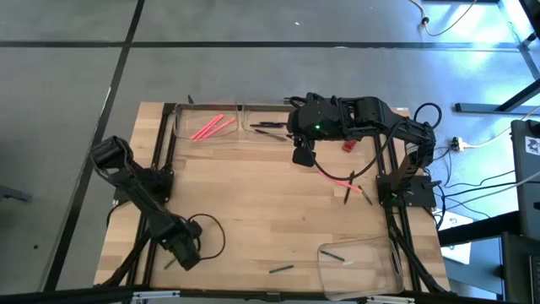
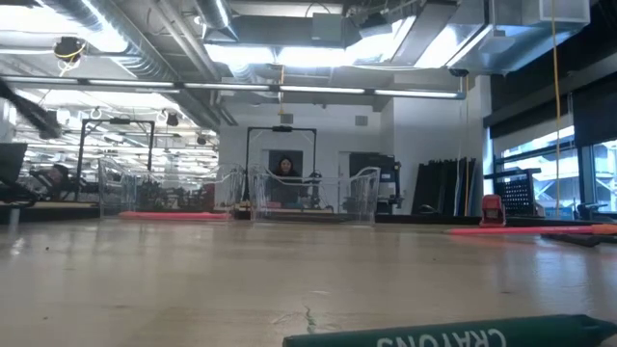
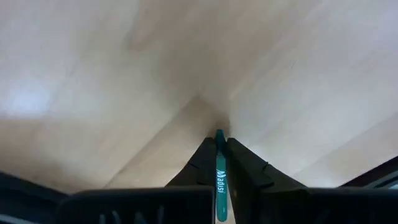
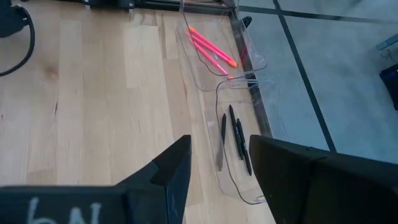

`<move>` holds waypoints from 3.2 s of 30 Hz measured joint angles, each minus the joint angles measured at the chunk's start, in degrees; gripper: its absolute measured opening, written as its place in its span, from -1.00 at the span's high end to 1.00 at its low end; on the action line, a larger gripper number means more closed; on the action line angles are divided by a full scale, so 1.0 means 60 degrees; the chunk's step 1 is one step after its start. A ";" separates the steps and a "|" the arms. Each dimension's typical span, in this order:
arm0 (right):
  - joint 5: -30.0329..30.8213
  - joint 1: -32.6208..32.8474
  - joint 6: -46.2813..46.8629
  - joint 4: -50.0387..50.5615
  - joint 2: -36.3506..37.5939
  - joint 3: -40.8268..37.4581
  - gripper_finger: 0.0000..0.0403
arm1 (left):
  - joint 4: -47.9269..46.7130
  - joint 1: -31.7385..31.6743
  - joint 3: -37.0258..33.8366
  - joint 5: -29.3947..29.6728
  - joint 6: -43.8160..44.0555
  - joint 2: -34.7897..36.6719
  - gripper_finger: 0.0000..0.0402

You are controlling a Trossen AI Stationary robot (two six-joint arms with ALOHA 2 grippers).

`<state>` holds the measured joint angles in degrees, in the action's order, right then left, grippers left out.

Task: Sort crayons/erasers/pens/pencils in bins
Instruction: Put the green crayon into the bottom transparent bin

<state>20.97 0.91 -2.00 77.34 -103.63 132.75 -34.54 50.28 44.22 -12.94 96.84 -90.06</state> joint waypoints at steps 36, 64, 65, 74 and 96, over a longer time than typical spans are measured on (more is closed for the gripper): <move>0.0000 0.0004 0.0000 -0.0207 0.0000 0.0000 0.18 | -0.0091 -0.3184 0.0037 0.1472 -0.4245 0.0018 0.56; -0.0004 0.0004 0.0040 -0.0200 0.0000 0.0000 0.18 | -0.1877 -0.2447 0.0940 0.1712 -0.3661 -0.0007 0.58; -0.0004 0.0004 0.0040 -0.0203 0.0000 0.0000 0.18 | -0.1862 -0.2408 0.0940 0.1752 -0.3614 -0.0007 0.58; -0.0007 0.0004 0.0040 -0.0200 0.0000 0.0000 0.18 | -0.1496 -0.2111 0.0940 0.2199 -0.3216 -0.0004 0.58; -0.0011 0.0004 -0.0033 -0.0186 0.0000 0.0000 0.18 | -0.1431 -0.2123 0.0988 0.1841 -0.3455 -0.1077 0.60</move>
<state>20.91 0.93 -2.20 76.23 -103.63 132.75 -43.13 37.54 50.15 -1.89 76.12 -96.52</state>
